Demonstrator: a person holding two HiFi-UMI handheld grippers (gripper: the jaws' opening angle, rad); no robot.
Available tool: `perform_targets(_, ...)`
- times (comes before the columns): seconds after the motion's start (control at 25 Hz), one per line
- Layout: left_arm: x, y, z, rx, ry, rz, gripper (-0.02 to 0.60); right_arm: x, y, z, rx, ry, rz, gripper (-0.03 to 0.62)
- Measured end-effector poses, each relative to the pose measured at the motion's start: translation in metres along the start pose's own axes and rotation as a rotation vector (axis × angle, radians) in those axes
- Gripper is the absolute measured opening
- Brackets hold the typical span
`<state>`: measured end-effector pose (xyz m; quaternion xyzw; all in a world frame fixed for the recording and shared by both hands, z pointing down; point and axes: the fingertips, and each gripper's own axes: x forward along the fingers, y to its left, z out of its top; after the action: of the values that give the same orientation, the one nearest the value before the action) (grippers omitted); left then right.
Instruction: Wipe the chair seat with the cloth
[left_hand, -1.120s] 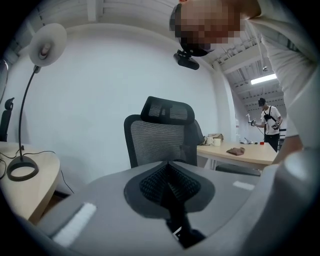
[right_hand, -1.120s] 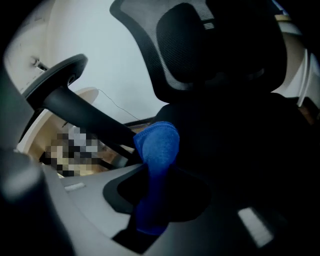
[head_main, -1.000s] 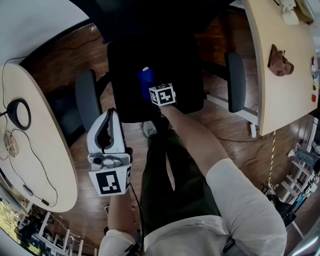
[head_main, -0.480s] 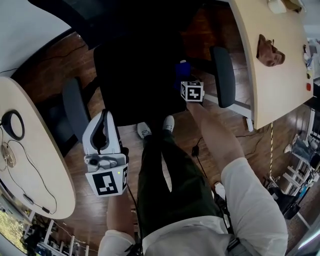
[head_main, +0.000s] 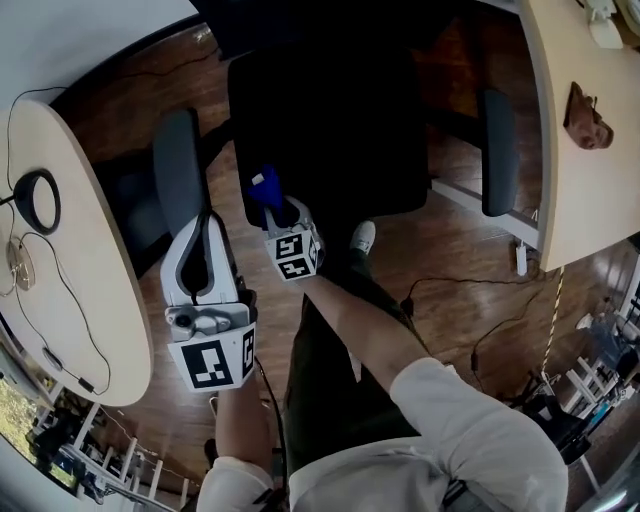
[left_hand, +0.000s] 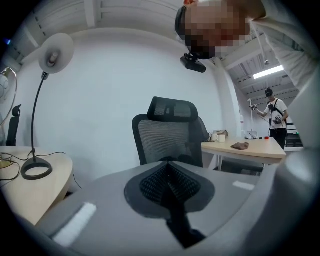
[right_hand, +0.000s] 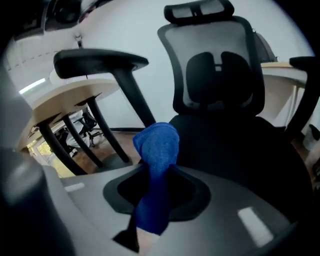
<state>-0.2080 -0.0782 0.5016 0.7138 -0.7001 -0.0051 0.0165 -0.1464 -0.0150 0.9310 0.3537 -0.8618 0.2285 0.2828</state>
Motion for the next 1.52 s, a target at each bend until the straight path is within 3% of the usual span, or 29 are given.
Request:
perform_targets(0.12,-0.008,0.004,-0.007,0.011,0.009,0.009,0.072,0.018,0.036,-0.022,-0.010,0.067,0.025,0.107)
perform_targets(0.28,-0.009,0.004,-0.011,0.014,0.015,0.005,0.072,0.010,0.006,-0.021,-0.023,0.055,-0.014,0.107)
perform_targets(0.44,-0.001,-0.002,0.002,-0.008,-0.002,-0.007,0.072,-0.036,-0.093,-0.040,0.011,0.072,-0.149,0.107)
perform_targets(0.64,0.012,-0.031,0.016,-0.018,-0.005,-0.057,0.072,-0.133,-0.263,-0.080,0.065,0.124,-0.387,0.107)
perform_targets(0.76,0.019,-0.046,0.012,-0.015,0.003,-0.080,0.072,-0.166,-0.319,-0.085,0.100,0.134,-0.452,0.107)
perform_targets(0.88,0.025,-0.060,0.012,-0.013,0.017,-0.091,0.072,-0.166,-0.318,-0.054,0.071,0.064,-0.393,0.107)
perform_targets(1.0,0.012,-0.070,0.041,-0.010,0.034,-0.109,0.072,-0.208,-0.266,0.032,0.067,-0.105,-0.305,0.107)
perform_targets(1.08,-0.002,-0.074,0.092,-0.003,0.042,-0.116,0.072,-0.277,-0.214,0.120,0.097,-0.207,-0.253,0.107)
perform_targets(1.16,-0.006,-0.087,0.175,0.021,0.030,-0.127,0.073,-0.368,-0.170,0.235,0.153,-0.310,-0.208,0.107)
perform_targets(1.24,-0.005,-0.116,0.286,0.061,0.000,-0.132,0.072,-0.476,-0.145,0.365,0.179,-0.520,-0.157,0.107)
perform_targets(1.32,-0.033,-0.175,0.409,0.114,-0.038,-0.140,0.072,-0.617,-0.120,0.471,0.173,-0.697,-0.099,0.109)
perform_targets(1.4,-0.090,-0.246,0.520,0.166,-0.090,-0.168,0.067,-0.774,-0.092,0.533,0.143,-0.836,-0.053,0.109)
perform_targets(1.52,-0.162,-0.302,0.630,0.182,-0.182,-0.218,0.067,-0.945,-0.050,0.586,0.074,-1.031,0.012,0.110)
